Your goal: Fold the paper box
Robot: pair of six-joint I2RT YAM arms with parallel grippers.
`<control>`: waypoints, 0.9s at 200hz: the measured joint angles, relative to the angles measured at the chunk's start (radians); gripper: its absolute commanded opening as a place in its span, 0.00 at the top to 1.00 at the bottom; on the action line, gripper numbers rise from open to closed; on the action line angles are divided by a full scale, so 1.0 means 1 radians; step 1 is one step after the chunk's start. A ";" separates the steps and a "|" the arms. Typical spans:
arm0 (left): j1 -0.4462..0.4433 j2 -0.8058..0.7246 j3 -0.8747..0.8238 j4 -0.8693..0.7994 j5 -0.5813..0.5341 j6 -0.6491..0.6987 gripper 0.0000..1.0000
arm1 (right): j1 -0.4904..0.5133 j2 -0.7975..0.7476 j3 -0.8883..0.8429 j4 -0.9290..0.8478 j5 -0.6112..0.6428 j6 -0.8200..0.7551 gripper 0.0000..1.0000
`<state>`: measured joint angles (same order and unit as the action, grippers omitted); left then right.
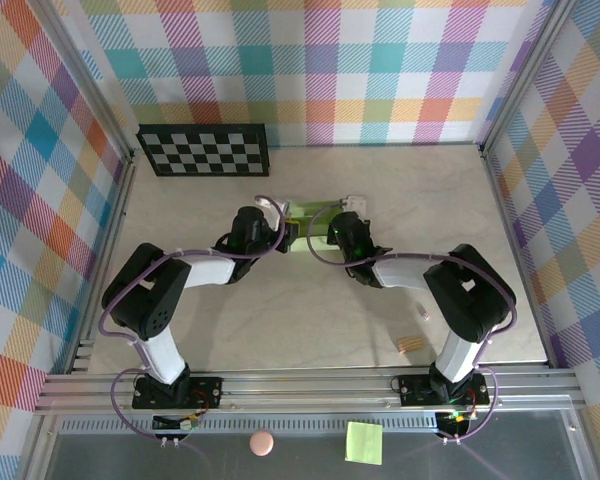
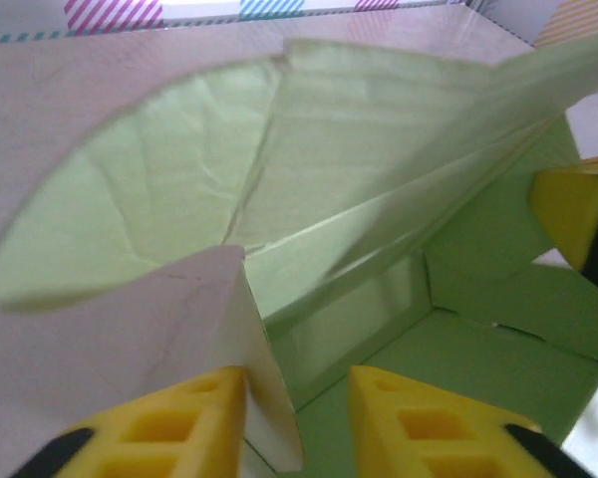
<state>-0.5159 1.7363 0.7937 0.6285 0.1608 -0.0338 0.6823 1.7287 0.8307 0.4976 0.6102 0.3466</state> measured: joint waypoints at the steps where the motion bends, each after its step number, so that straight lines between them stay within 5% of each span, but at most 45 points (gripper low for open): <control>1: 0.000 -0.002 -0.001 0.000 0.000 -0.002 0.58 | 0.000 0.000 -0.001 0.002 0.000 0.000 1.00; 48: -0.010 -0.129 -0.096 -0.013 -0.005 -0.004 0.41 | 0.010 -0.002 -0.056 0.109 0.000 -0.066 1.00; 122: 0.017 -0.396 -0.170 -0.123 -0.066 -0.072 0.38 | 0.027 0.007 -0.121 0.253 -0.001 -0.170 1.00; 180: 0.048 -0.453 0.043 -0.376 -0.074 -0.086 0.36 | 0.045 0.014 -0.151 0.319 -0.009 -0.207 1.00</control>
<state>-0.4679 1.2831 0.8371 0.2523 0.0868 -0.1200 0.7273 1.7424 0.6800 0.8165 0.6014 0.1394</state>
